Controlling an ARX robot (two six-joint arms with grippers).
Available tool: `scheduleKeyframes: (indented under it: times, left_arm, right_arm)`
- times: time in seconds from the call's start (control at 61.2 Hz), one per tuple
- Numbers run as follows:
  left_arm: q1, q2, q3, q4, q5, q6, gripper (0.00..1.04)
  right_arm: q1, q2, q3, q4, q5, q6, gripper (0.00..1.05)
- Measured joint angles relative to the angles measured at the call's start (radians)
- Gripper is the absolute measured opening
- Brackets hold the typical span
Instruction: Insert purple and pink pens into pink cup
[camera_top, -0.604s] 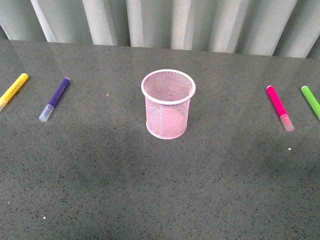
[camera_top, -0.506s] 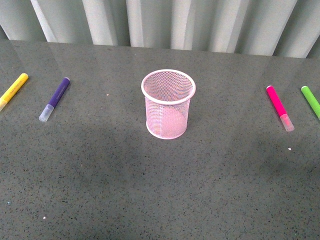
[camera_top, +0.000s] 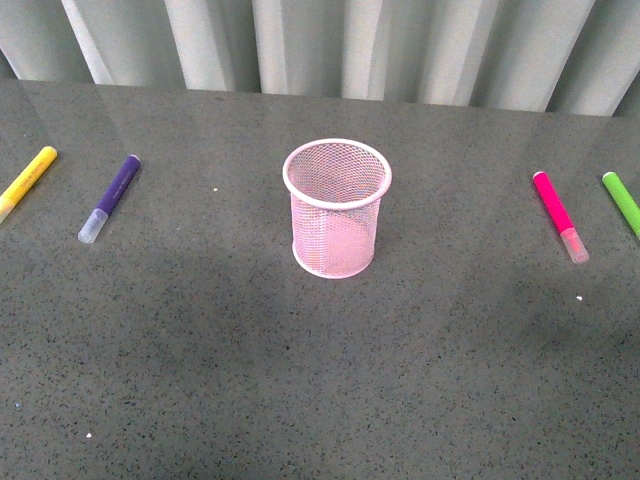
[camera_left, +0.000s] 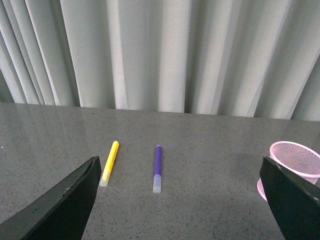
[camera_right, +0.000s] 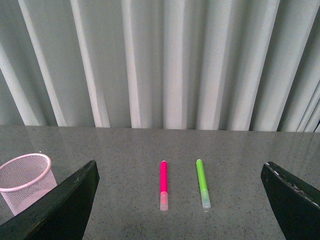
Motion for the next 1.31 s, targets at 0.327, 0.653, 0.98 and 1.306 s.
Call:
scheduleKeyframes:
  times: [0.327, 0.653, 0.98, 1.306]
  left_arm:
    - [0.000, 0.000, 0.000, 0.000, 0.000, 0.000, 0.98]
    - [0.000, 0.000, 0.000, 0.000, 0.000, 0.000, 0.98]
    - [-0.005, 0.372, 0.119, -0.180, -0.132, -0.276, 0.98]
    - [-0.033, 1.170, 0.522, 0.016, 0.032, -0.235, 0.98]
  right_arm:
    - [0.000, 0.000, 0.000, 0.000, 0.000, 0.000, 0.98]
    - [0.000, 0.000, 0.000, 0.000, 0.000, 0.000, 0.98]
    - [0.000, 0.000, 0.000, 0.000, 0.000, 0.000, 0.98]
    - [0.000, 0.000, 0.000, 0.000, 0.000, 0.000, 0.98]
